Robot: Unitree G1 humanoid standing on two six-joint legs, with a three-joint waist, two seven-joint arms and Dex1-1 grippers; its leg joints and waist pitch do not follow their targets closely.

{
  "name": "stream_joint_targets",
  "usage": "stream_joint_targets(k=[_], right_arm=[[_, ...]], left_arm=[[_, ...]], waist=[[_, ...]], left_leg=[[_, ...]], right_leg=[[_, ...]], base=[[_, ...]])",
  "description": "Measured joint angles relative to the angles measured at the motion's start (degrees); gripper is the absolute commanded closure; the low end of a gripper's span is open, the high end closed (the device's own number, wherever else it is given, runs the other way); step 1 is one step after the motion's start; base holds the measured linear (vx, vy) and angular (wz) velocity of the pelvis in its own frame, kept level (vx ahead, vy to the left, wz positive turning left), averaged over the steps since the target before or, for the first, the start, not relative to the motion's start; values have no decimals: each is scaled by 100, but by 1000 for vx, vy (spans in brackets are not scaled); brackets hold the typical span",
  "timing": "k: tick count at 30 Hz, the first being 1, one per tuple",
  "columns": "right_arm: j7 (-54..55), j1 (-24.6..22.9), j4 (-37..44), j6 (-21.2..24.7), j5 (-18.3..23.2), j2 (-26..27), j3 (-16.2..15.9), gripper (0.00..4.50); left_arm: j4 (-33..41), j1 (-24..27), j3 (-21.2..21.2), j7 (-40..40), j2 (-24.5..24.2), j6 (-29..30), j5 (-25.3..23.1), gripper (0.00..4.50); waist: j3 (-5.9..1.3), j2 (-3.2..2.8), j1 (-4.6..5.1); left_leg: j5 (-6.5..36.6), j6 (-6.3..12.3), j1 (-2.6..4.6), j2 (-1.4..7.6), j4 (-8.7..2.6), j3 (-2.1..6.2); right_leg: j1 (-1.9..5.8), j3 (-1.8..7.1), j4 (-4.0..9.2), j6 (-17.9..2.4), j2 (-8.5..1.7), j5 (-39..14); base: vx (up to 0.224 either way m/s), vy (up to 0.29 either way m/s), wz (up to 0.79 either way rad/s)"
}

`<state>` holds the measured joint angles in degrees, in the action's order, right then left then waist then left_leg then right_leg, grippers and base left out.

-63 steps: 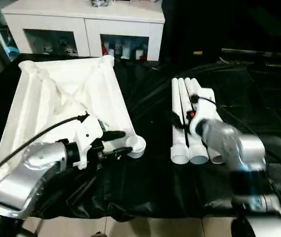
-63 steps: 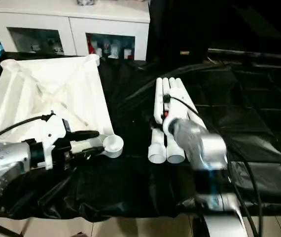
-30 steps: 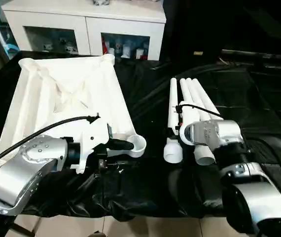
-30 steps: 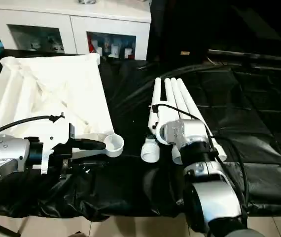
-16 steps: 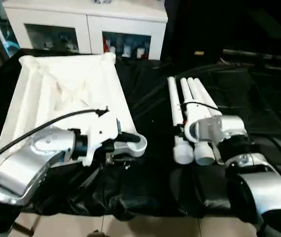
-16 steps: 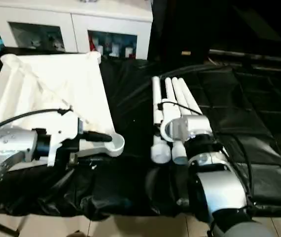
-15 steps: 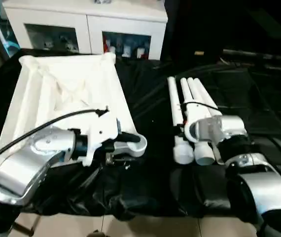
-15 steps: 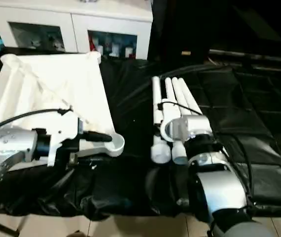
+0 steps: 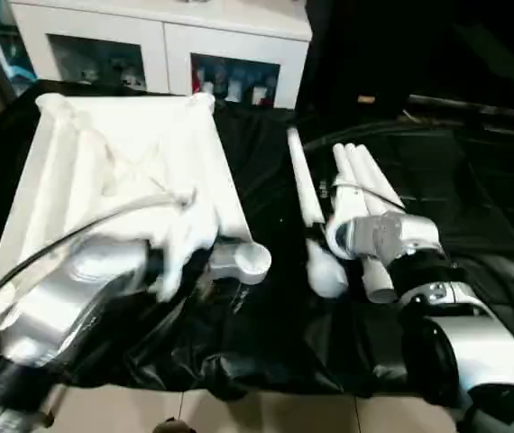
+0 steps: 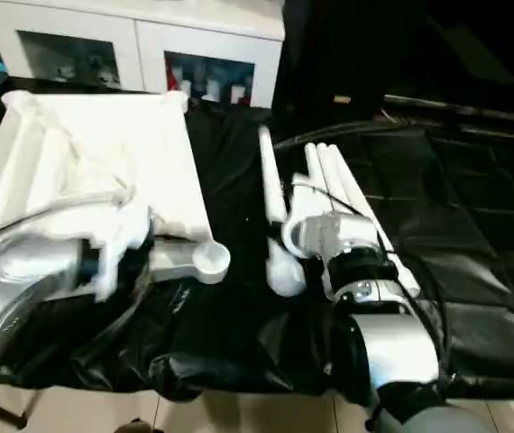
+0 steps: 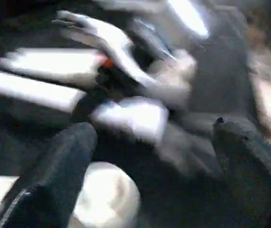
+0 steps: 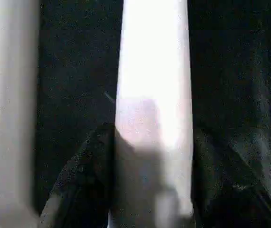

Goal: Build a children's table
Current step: Pick table leg

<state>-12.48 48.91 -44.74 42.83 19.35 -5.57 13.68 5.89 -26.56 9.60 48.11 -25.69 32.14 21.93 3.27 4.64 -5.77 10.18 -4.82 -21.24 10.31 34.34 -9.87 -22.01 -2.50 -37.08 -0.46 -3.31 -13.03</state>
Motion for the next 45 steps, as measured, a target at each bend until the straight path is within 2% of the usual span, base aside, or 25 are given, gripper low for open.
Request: stream_joint_targets(k=[2, 4, 6, 7, 9, 12, 14, 18, 23, 24, 28, 29, 33, 35, 38, 41, 45], right_arm=[[-741, -275, 676, -127, 242, -90, -70, 266], [-1339, -567, 1201, -133, 428, -240, -152, 266], [-2132, -1195, 2129, 42, 939, -427, -149, 266], [-2472, -1410, 2524, 240, 1255, -450, -153, 266], [-2796, -1568, 2909, 442, 1538, -530, -163, 266], [-3284, -1675, 3483, 562, 1909, -588, -263, 266], [-3484, -1715, 3742, 595, 2050, -572, -386, 266], [-3592, -1871, 3959, 677, 2149, -576, -467, 266], [-3586, -1933, 4026, 654, 2148, -568, -588, 266], [-3566, -1932, 4036, 640, 2147, -568, -589, 266], [-3520, -1931, 4065, 555, 2062, -577, -688, 266], [-3418, -1925, 4113, 440, 1895, -588, -792, 266], [-2994, -1750, 4149, 26, 1255, -595, -1228, 266], [-2738, -1657, 4149, -115, 1010, -556, -1337, 267], [-2486, -1551, 4134, -212, 772, -492, -1438, 267], [-2315, -1502, 4118, -295, 596, -463, -1545, 267], [-2247, -1485, 4088, -356, 467, -432, -1654, 267]], left_arm=[[-312, -455, -428, -602, 645, 373, 386, 0], [-468, -714, -696, -924, 997, 594, 731, 0], [-867, -990, -1086, -1339, 1439, 811, 1137, 0], [-1103, -1107, -1330, -1549, 1583, 861, 1316, 0], [-1382, -1299, -1567, -1833, 1818, 943, 1612, 0], [-1720, -1678, -2207, -2264, 2380, 1211, 2291, 0], [-1738, -1857, -2261, -2340, 2446, 1386, 2430, 0], [-1702, -1869, -2222, -2352, 2451, 1623, 2450, 0], [-1322, -1745, -2236, -2448, 2472, 1983, 2804, 0], [-1269, -1729, -2235, -2472, 2464, 2038, 2805, 28], [-1168, -1639, -2207, -2552, 2408, 2113, 2749, 35], [-1118, -1637, -2120, -2611, 2361, 2097, 2575, 59], [-1071, -1611, -1969, -2998, 2315, 1972, 2148, 76], [-1082, -1610, -1942, -3270, 2409, 1869, 2005, 104], [-1159, -1611, -1941, -3538, 2502, 1730, 1849, 121], [-1243, -1620, -1993, -3763, 2636, 1551, 1713, 158], [-1344, -1657, -2114, -3930, 2694, 1414, 1668, 179]], waist=[[-3, 22, -9], [-10, 50, -33], [-7, 58, -81], [4, 39, -70], [10, 26, -59], [11, 25, -87], [11, 25, -88], [18, 11, -102], [21, 7, -112], [21, 6, -113], [21, 7, -109], [21, 7, -108], [21, 8, -87], [22, 9, -89], [22, 10, -88], [21, 12, -84], [24, 16, -80]], left_leg=[[0, 4, 0, 5, 1, -10], [1, 6, 0, 9, 2, -12], [10, 25, -4, 9, 2, -12], [16, 76, -3, 9, 4, -17], [5, 113, -6, 10, 4, -19], [4, 117, -5, 12, 3, -14], [10, 107, 5, 13, 2, -13], [3, 108, 7, 12, 3, -13], [2, 107, 3, 12, 0, -12], [2, 107, 4, 13, 0, -11], [1, 107, 3, 12, 0, -11], [1, 107, 3, 12, 0, -11], [0, 104, 2, 12, -1, -11], [0, 104, -1, 12, -2, -11], [1, 104, -9, 12, -7, -11], [3, 107, -17, 11, -7, -11], [5, 110, -21, 11, -9, -11]], right_leg=[[2, 1, 5, 1, -1, 2], [2, -4, 10, -2, -1, -1], [2, -6, 18, -3, -1, -2], [0, -3, 17, -3, -1, -2], [-5, -7, 14, -3, 0, -1], [-3, -14, 11, -9, 0, 1], [4, -15, 11, -12, 0, 3], [9, -13, 13, -13, -1, 10], [6, -15, 13, -13, 0, 11], [6, -16, 14, -13, 0, 11], [6, -15, 15, -13, 0, 11], [6, -15, 16, -13, 0, 12], [5, -15, 16, -9, 0, 11], [5, -15, 20, -7, 0, 11], [5, -16, 37, -2, -1, 14], [4, -16, 50, 1, 0, 16], [4, -17, 58, 4, 0, 18]], base=[[0, 0, 0], [0, 0, 0], [0, 0, 0], [0, 0, 0], [0, 0, 0], [0, 0, 0], [0, 0, 0], [0, 0, 0], [0, 0, 0], [0, 0, 0], [0, 0, 0], [0, 0, 0], [0, 0, 0], [0, 0, 0], [0, 0, 0], [0, 0, 0], [0, 0, 0]])
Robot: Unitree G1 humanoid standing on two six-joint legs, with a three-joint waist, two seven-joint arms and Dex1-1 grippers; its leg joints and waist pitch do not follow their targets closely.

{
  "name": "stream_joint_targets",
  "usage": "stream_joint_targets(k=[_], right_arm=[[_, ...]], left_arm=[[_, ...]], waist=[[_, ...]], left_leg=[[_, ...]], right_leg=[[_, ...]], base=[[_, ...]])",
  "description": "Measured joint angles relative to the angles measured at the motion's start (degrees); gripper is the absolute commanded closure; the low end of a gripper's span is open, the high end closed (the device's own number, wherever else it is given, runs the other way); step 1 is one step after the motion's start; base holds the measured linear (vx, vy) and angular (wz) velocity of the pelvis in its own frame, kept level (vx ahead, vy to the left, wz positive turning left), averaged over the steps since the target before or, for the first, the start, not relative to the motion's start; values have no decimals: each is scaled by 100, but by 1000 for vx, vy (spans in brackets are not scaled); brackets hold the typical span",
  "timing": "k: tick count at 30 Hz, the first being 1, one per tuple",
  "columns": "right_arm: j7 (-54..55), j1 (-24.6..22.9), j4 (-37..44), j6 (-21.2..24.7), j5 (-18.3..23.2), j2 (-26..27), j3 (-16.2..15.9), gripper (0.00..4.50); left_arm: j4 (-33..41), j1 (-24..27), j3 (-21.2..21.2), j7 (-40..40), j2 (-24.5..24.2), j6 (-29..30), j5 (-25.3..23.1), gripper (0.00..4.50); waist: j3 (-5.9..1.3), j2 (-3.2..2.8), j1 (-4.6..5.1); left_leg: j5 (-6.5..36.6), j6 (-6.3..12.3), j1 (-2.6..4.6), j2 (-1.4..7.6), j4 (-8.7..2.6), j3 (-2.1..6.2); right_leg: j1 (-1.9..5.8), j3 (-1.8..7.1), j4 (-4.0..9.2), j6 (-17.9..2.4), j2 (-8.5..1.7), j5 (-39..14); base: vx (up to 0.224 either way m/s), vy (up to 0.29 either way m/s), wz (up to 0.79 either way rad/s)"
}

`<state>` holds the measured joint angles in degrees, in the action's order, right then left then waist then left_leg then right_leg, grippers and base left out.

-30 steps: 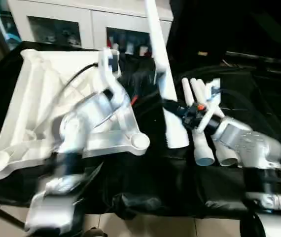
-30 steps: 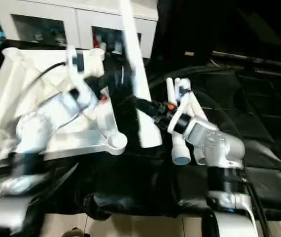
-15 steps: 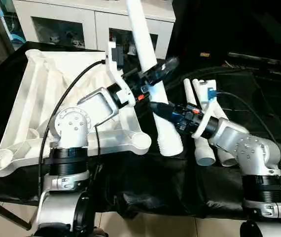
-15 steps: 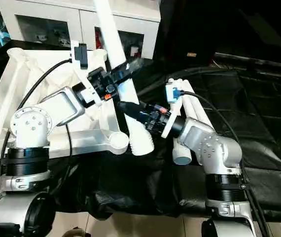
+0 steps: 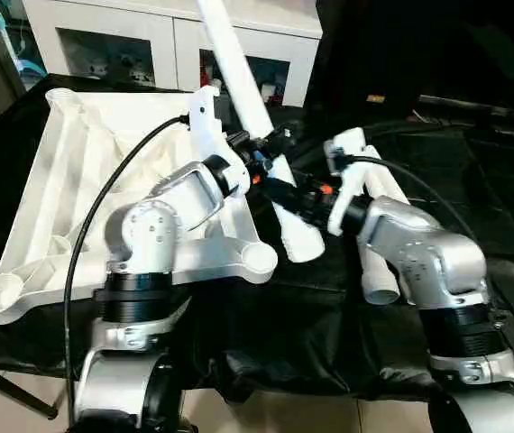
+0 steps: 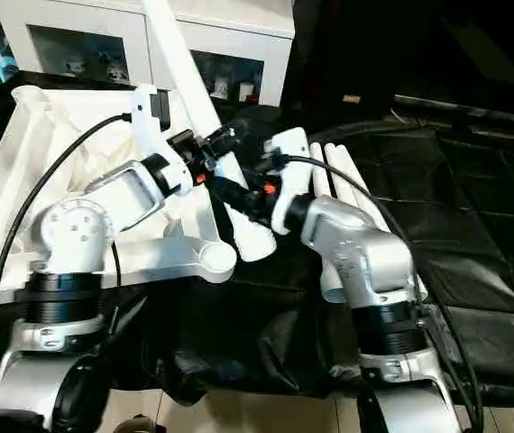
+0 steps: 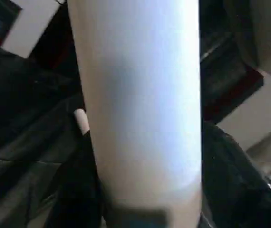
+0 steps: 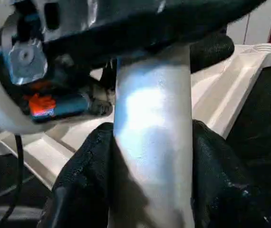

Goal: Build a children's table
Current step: Pick table leg

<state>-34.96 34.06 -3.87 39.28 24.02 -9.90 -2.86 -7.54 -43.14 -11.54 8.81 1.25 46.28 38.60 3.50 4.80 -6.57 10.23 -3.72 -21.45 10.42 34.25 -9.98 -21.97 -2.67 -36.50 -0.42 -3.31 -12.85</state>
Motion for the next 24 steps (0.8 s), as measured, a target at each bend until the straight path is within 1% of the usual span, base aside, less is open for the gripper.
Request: stream_joint_targets(k=[2, 3, 7, 9, 16, 17, 18, 19, 20, 22, 24], right_arm=[[12, 7, -47, -54, -12, 13, -28, 267], [16, 11, -57, -73, -15, 14, -45, 267], [49, 52, -70, -92, -38, 18, -88, 267], [64, 54, -70, -104, -69, 19, -101, 267], [80, 54, -70, -150, -134, 17, -140, 267], [79, 54, -70, -176, -135, 18, -146, 232], [77, 54, -69, -180, -118, 27, -140, 232], [76, 55, -68, -185, -112, 40, -137, 211], [38, 54, -68, -178, -41, 43, -107, 195], [-116, 50, -32, -114, 117, 10, -59, 189], [-437, 35, 111, 48, 283, -174, -56, 166]], left_arm=[[0, -3, -18, -73, 3, -5, -7, 204], [-1, -3, -32, -92, 6, -5, -8, 210], [-4, -3, -105, -127, 35, -28, -7, 217], [-6, -3, -111, -131, 37, -29, -7, 245], [-12, -4, -115, -85, 41, -32, 2, 260], [-13, -4, -115, -53, 33, -42, 2, 261], [-17, -4, -105, 11, 7, -57, -1, 261], [-20, -4, -96, 79, -23, -60, -2, 261], [-23, -4, -32, 289, -111, -93, -7, 262], [-19, -5, 135, 796, -309, -154, 4, 262], [-15, -9, 365, 1473, -566, -156, 36, 262]], waist=[[0, 0, 1], [1, 2, 2], [1, 2, -3], [1, 2, -3], [2, 2, 5], [2, 2, 5], [2, 2, 6], [2, 2, 7], [2, 1, 6], [3, 0, -3], [3, 0, -14]], left_leg=[[0, 0, 0, 0, 0, 0], [0, 0, 0, 0, 0, 0], [0, 1, 0, 0, 0, 0], [0, 0, 0, 0, 0, 0], [0, 0, 0, 0, 0, 0], [0, 0, 0, 0, 0, 0], [0, 0, 0, 0, 0, 0], [0, 0, 0, 0, 0, 0], [0, 0, -1, 0, -1, 0], [0, 0, -1, -1, -1, 0], [0, 1, -2, -1, -1, 0]], right_leg=[[0, 0, 2, 0, 0, 0], [0, 0, 1, 0, 0, 0], [0, 0, 1, 1, 0, 1], [0, 1, 1, 3, 0, 3], [0, 1, 1, 5, 0, 5], [0, 1, 1, 5, 0, 5], [0, 1, 1, 5, 0, 5], [0, 1, 1, 5, 0, 5], [-1, 1, 2, 5, 0, 5], [-1, 1, 3, 5, 0, 5], [0, 1, 6, 5, 0, 5]], base=[[0, 0, 0], [0, 0, 0], [0, 0, 0], [0, 0, 0], [0, 0, 0], [0, 0, 0], [0, 0, 0], [0, 0, 0], [0, 0, 0], [0, 0, 0], [0, 0, 0]])
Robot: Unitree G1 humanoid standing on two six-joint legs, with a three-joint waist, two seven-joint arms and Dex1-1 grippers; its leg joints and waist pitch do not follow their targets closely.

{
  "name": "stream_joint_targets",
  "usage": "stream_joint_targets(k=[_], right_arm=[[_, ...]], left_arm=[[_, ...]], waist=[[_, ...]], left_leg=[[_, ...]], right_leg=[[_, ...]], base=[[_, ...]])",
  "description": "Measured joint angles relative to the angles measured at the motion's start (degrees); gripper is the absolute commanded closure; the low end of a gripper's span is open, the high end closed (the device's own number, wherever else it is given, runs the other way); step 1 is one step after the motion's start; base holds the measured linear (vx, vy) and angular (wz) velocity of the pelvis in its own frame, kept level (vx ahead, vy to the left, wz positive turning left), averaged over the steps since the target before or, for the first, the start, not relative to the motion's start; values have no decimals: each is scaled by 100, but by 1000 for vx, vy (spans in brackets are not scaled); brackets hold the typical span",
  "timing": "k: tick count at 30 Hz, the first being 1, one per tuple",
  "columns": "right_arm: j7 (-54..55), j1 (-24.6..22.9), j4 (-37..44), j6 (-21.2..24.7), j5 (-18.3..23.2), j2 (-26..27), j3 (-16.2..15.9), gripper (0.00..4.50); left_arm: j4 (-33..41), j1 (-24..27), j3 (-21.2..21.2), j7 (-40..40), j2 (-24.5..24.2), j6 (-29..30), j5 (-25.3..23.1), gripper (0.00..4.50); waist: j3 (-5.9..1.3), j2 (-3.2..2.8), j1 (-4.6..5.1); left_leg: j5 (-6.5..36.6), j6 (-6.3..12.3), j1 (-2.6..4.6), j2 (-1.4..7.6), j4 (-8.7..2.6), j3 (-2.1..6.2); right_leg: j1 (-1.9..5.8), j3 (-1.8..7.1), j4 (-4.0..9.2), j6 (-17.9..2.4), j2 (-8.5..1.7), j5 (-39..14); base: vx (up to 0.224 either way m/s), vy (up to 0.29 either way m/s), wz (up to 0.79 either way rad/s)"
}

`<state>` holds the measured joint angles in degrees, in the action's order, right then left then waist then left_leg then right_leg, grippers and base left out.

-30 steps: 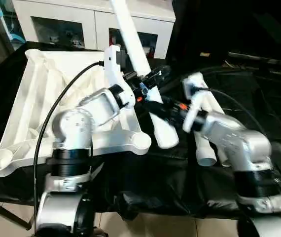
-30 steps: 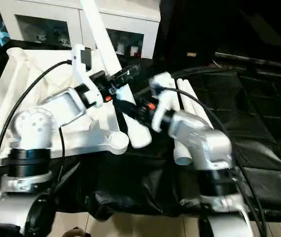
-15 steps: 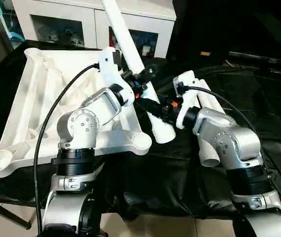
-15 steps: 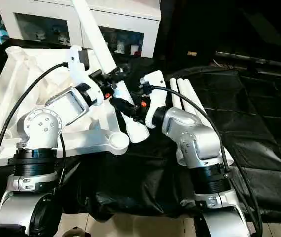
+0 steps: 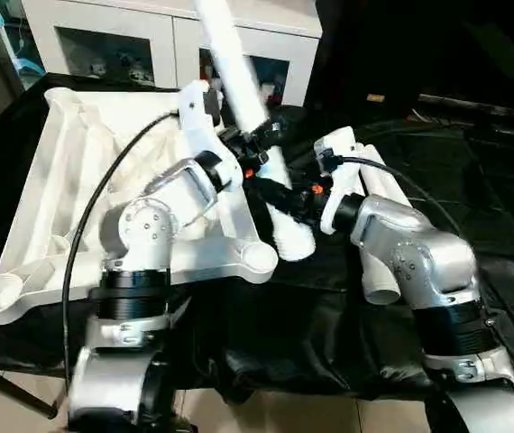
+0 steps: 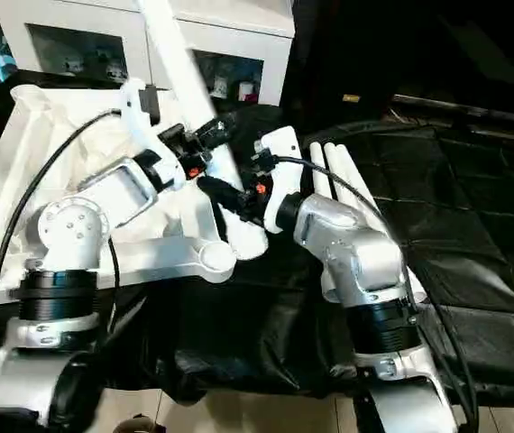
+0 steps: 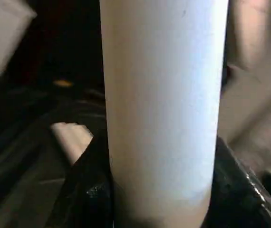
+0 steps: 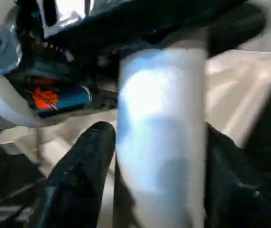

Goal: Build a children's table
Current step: Pick table leg

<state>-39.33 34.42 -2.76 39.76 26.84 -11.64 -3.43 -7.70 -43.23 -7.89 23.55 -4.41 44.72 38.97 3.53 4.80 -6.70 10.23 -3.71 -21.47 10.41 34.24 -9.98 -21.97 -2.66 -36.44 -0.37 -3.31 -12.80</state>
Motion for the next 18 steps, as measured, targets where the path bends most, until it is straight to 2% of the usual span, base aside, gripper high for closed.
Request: stream_joint_targets(k=[2, 8, 14, 15, 18], right_arm=[[-424, -48, 117, 295, 220, -339, -9, 147], [-1001, -182, 402, 1038, 753, -759, -36, 145], [-1252, -258, 707, 1466, 1146, -919, -29, 145], [-1278, -262, 709, 1491, 1167, -922, -29, 172], [-1351, -263, 753, 1593, 1268, -922, -29, 182]], left_arm=[[0, -12, 218, 671, -294, -1, 20, 262], [14, -14, 571, 2133, -785, 7, 201, 262], [10, -100, 555, 2909, -857, 20, 512, 262], [12, -136, 545, 2970, -858, 27, 544, 262], [12, -185, 534, 2998, -852, 47, 633, 262]], waist=[[0, 0, 1], [3, -5, 22], [5, -8, 10], [5, -8, 5], [5, -8, 8]], left_leg=[[0, 0, 0, -1, 0, 0], [-1, 0, 6, 1, -1, 0], [-3, -2, 9, 1, 0, -1], [-4, -3, 9, 1, 1, -1], [-4, -3, 10, 1, 1, -1]], right_leg=[[2, 1, 3, 1, 0, 2], [0, 0, -3, -2, 0, 6], [1, 1, -7, -7, 0, 8], [1, 1, -7, -8, 0, 9], [2, 1, -8, -9, 0, 10]], base=[[0, 0, 0], [0, 0, 0], [0, 0, 0], [0, 0, 0], [0, 0, 0]])
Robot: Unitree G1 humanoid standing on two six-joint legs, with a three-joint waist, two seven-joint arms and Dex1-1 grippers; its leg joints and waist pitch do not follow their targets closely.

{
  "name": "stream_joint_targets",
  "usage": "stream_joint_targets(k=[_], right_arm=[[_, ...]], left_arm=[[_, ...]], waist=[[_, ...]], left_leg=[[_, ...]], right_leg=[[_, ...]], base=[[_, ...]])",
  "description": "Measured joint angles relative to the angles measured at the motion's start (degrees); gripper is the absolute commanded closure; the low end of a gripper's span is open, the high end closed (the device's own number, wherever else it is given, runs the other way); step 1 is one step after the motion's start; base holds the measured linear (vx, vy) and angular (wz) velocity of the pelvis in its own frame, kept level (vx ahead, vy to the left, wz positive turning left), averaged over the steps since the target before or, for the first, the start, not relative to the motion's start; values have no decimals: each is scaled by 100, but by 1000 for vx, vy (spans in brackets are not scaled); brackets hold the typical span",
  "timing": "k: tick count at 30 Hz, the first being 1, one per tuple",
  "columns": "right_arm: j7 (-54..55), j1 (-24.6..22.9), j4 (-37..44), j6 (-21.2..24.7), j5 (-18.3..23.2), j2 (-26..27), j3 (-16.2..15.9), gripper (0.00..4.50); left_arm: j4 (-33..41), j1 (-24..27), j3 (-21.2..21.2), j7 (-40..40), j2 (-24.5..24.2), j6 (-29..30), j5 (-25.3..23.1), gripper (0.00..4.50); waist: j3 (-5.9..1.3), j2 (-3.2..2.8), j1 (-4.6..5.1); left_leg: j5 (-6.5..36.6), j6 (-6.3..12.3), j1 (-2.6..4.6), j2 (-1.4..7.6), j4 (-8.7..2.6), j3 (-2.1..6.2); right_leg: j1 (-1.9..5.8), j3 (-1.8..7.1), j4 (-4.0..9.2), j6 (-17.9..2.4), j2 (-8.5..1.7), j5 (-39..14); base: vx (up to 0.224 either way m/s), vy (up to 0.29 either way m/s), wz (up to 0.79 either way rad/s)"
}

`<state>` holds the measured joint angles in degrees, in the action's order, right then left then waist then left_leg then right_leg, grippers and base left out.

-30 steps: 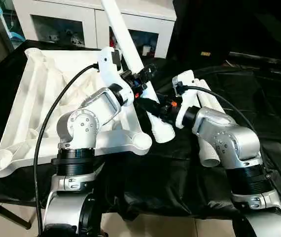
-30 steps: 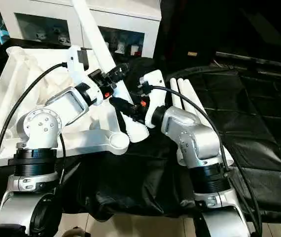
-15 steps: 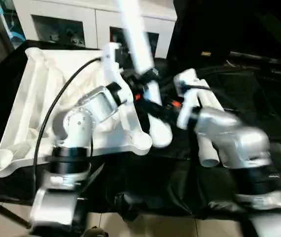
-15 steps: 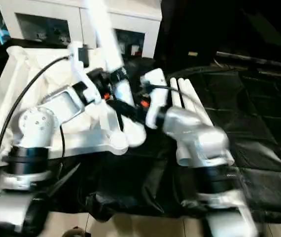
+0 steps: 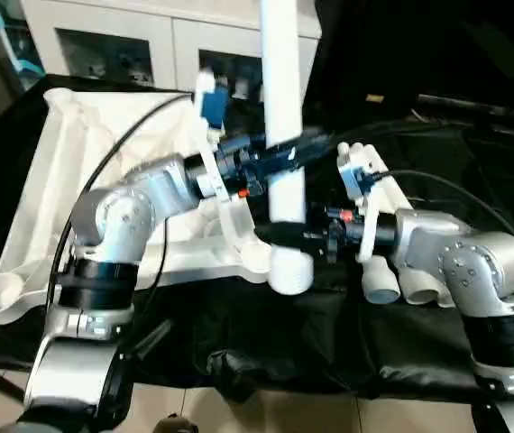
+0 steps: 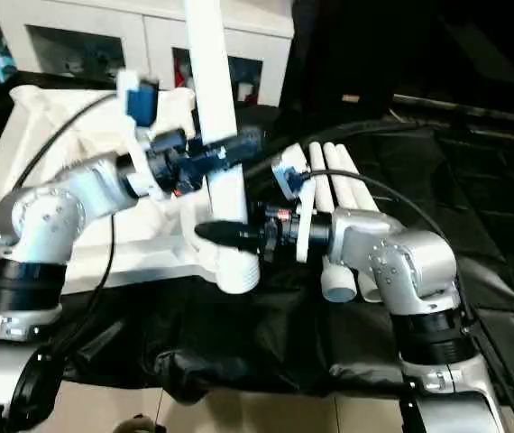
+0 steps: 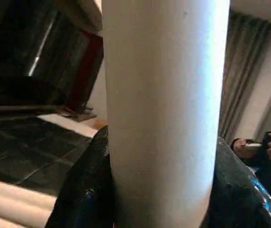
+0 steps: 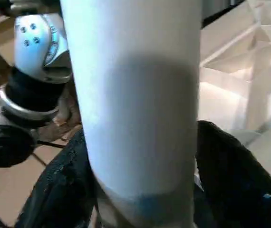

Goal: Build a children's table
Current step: Pick table leg

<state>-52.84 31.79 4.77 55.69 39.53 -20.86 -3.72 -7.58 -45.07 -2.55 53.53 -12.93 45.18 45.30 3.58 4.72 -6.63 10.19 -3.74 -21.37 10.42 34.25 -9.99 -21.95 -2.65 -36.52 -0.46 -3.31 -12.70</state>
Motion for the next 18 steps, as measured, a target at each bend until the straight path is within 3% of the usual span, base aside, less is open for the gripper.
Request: stream_joint_targets(k=[8, 11, 13, 18], right_arm=[[73, -26, 134, 104, 83, 17, -13, 246], [171, -25, 131, 48, 55, 66, -13, 249], [341, -6, 88, -71, -78, 147, -12, 250], [1064, 86, -402, -266, -466, 489, -11, 255]], left_arm=[[-34, 0, -40, 116, 17, 11, 10, 263], [-46, 0, -70, 54, 12, -14, 0, 263], [-54, -4, -94, -234, 58, -87, -97, 193], [-119, -9, -11, -1435, 344, -277, -841, 155]], waist=[[0, 1, 1], [0, 0, -2], [-2, 4, 1], [-5, 18, 5]], left_leg=[[0, 0, -1, 0, 0, 0], [-1, 0, 0, 0, 0, 0], [-1, -1, 2, 0, 0, 0], [-7, -6, -1, 0, 2, 0]], right_leg=[[0, 0, 0, 0, 0, 0], [0, -1, -1, 0, 0, 0], [1, -1, -2, 0, 0, 0], [0, 0, -4, 2, 0, 2]], base=[[0, 0, 0], [0, 0, 0], [0, 0, 0], [0, 0, 0]])
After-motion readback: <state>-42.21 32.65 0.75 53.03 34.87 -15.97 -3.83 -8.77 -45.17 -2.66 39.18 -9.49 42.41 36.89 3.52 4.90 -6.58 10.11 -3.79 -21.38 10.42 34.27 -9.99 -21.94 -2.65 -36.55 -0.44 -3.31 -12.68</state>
